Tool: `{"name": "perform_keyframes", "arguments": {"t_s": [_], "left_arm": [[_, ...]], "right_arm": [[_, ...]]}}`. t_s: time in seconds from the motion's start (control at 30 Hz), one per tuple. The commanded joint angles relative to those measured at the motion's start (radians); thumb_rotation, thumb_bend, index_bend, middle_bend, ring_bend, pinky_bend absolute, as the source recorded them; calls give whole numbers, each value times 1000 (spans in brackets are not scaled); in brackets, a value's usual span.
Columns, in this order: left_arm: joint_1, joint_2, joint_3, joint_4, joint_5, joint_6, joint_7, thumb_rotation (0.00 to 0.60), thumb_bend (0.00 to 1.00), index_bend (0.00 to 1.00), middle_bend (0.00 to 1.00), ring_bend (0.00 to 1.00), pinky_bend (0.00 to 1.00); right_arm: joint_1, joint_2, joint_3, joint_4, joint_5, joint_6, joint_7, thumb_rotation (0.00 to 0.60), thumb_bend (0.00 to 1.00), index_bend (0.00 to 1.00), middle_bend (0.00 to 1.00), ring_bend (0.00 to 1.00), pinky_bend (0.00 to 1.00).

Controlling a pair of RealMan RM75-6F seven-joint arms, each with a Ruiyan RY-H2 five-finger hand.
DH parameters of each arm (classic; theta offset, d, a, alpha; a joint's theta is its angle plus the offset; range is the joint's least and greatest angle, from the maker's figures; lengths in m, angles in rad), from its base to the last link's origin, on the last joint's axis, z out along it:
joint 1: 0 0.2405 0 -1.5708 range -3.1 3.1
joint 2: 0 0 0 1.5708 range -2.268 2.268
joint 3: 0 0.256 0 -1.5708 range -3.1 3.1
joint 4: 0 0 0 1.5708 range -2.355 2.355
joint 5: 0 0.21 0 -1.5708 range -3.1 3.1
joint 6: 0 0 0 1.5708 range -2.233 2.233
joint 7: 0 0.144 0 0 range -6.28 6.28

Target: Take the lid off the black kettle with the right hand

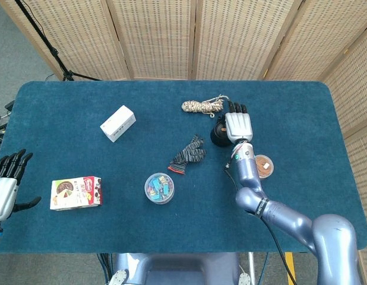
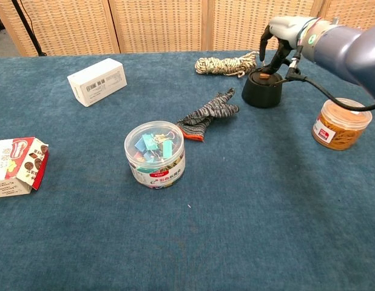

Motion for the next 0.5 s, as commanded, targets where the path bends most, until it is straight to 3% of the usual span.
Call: {"name": "perform_keyframes", "arguments": {"t_s": [0.03, 0.5], "left_arm": [[-3, -1, -4, 0, -8, -5, 2, 600, 0, 0, 0, 0, 51], [-10, 3, -8, -4, -33, -21, 6, 600, 0, 0, 0, 0, 51]], "right_arm": [[23, -26, -5, 42, 15, -32, 17, 600, 354, 442, 34, 0, 51], [66, -70, -17, 182, 44, -117, 51, 600, 378, 452, 33, 0, 54]]}}
